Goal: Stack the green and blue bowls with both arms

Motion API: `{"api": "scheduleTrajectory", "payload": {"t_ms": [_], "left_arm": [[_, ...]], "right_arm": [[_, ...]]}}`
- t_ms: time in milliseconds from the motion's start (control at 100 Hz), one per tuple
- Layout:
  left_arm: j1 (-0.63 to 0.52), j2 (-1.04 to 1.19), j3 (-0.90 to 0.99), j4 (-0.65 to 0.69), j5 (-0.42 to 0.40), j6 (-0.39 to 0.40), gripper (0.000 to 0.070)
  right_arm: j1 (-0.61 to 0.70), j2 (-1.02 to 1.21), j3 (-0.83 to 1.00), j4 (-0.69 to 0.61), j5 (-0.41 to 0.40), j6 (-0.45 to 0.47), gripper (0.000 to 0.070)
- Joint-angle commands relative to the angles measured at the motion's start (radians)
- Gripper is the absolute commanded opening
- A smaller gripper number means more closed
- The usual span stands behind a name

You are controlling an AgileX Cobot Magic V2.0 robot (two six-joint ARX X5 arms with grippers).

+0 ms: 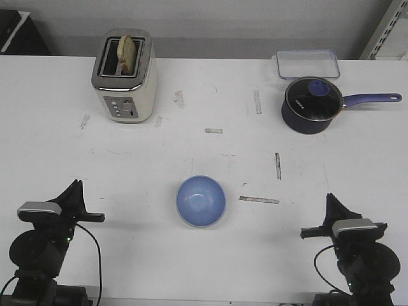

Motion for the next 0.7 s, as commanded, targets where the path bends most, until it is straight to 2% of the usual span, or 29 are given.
{"api": "scheduleTrajectory", "payload": {"t_ms": [0, 90, 260, 500, 580, 690], "left_arm": [[0.003, -0.009, 0.001, 0.015, -0.001, 0.005, 0.0001], [0.019, -0.039, -0.042, 0.01, -0.009, 0.005, 0.0001], [0.047, -0.159, -0.222, 0.111, 0.039, 0.008, 0.0001], [0.047, -0.319, -0.467, 0.19, 0.048, 0.029, 0.0001], [0.047, -0.319, -0.468, 0.139, 0.058, 0.032, 0.0001], [0.048, -0.319, -0.468, 0.142, 0.05, 0.032, 0.0001]], "right_arm": [[0.001, -0.002, 0.006, 0.011, 0.001, -0.005, 0.0], [0.001, -0.002, 0.006, 0.011, 0.001, -0.005, 0.0], [0.001, -0.002, 0.006, 0.011, 0.001, -0.005, 0.0], [0.001, -0.002, 0.006, 0.011, 0.001, -0.005, 0.0], [0.001, -0.002, 0.006, 0.011, 0.001, -0.005, 0.0], [0.001, -0.002, 0.006, 0.011, 0.001, -0.005, 0.0]]}}
